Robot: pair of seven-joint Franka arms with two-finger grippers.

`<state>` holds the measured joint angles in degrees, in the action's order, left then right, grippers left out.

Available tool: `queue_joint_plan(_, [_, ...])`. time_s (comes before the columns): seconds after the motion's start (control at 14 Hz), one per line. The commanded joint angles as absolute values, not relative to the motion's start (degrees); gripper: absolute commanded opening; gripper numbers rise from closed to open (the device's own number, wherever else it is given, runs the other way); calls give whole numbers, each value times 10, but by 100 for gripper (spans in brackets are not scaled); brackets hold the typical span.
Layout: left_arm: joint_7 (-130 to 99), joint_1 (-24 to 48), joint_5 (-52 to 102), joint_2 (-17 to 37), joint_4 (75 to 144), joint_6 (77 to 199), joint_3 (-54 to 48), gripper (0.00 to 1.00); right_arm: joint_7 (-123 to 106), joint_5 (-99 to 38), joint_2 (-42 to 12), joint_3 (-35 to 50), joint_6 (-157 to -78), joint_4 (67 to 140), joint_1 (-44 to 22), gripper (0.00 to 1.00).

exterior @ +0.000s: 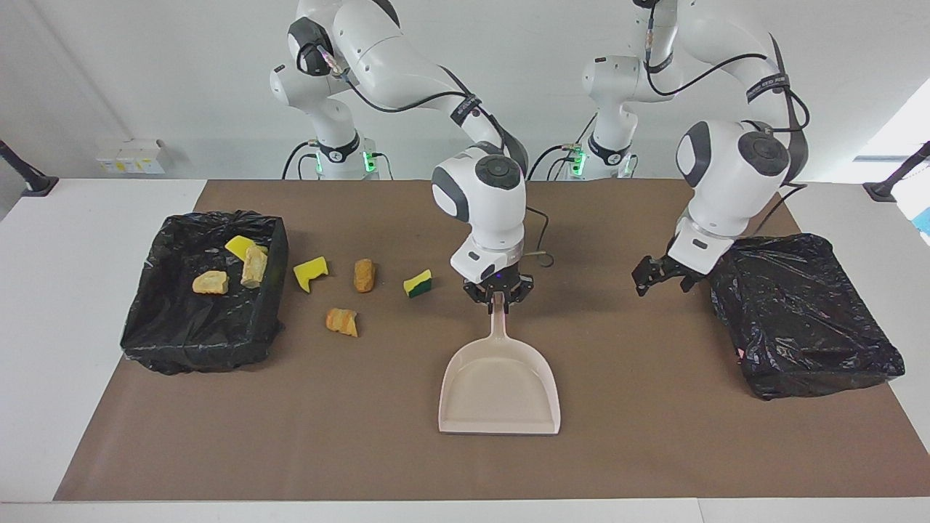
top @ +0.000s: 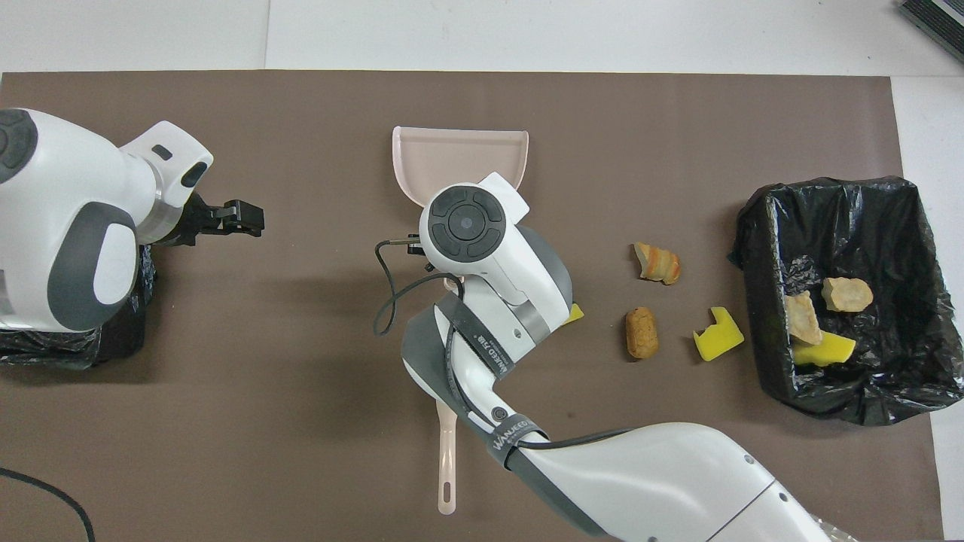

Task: Sweep and dump trash in bin

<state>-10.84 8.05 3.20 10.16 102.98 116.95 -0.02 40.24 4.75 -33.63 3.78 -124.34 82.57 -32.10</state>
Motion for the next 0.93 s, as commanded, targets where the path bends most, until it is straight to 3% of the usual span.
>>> queue_joint_plan(0.0, [-109, 71, 25, 130, 962, 1143, -8, 100, 413, 46, -326, 38, -1234, 831, -322, 100])
queue_joint_plan(0.36, [-112, 74, 31, 162, 888, 1140, -10, 100, 413, 33, -240, 53, -1168, 874, -321, 100])
queue_joint_plan(0.86, [-185, 140, 57, 258, 756, 1171, -15, 100, 467, -69, -108, 114, -1166, 1097, -323, 100])
